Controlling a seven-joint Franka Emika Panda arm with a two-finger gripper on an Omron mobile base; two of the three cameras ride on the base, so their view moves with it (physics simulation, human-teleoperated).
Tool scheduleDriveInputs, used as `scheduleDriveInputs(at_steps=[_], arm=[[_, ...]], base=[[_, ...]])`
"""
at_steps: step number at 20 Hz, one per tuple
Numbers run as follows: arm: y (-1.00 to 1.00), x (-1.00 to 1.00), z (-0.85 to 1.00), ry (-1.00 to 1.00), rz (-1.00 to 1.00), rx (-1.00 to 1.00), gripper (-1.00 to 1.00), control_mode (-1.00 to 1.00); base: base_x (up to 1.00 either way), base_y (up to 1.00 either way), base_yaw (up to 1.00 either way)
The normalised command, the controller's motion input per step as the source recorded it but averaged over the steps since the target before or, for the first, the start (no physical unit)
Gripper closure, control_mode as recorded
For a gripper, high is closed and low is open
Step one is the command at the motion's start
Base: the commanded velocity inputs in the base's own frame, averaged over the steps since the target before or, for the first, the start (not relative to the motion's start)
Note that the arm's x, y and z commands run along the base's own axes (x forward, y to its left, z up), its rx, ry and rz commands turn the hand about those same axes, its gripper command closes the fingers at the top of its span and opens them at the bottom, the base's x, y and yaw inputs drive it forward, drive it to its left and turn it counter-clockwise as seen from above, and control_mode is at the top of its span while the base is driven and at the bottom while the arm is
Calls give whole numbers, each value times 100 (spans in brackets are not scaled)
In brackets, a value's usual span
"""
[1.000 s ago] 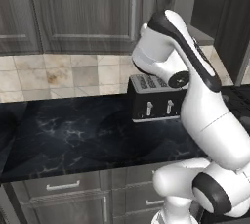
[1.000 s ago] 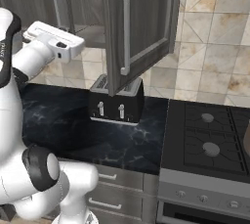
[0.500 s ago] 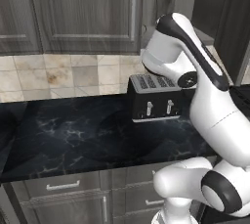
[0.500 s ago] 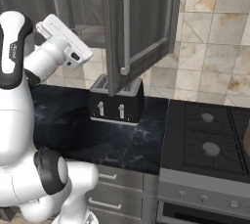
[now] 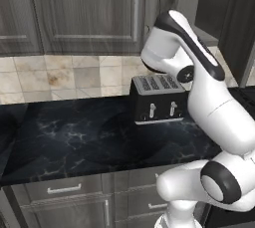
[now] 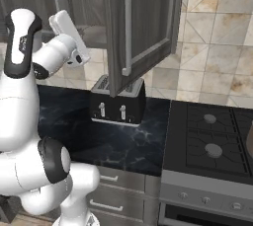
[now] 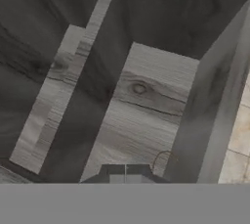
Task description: Open the cabinet and move the ladle to the pot. Then close the cabinet.
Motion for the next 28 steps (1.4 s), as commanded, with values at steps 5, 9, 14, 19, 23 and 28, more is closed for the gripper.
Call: scheduleDriveInputs(at_steps=[5, 9, 14, 19, 23, 28], arm=[[2, 29, 7, 0, 35, 22, 100, -100], [0, 31, 11, 1, 38, 16, 100, -100], [8, 32, 18, 2, 31, 2, 100, -100], [21, 21, 21, 0, 20, 0, 100, -100], [20, 13, 12, 1, 10, 0, 100, -100], [2, 6, 1, 0, 4, 6, 100, -100]], base=[[0, 0, 0], [0, 0, 0], [0, 0, 0], [0, 0, 0], [0, 0, 0], [0, 0, 0]])
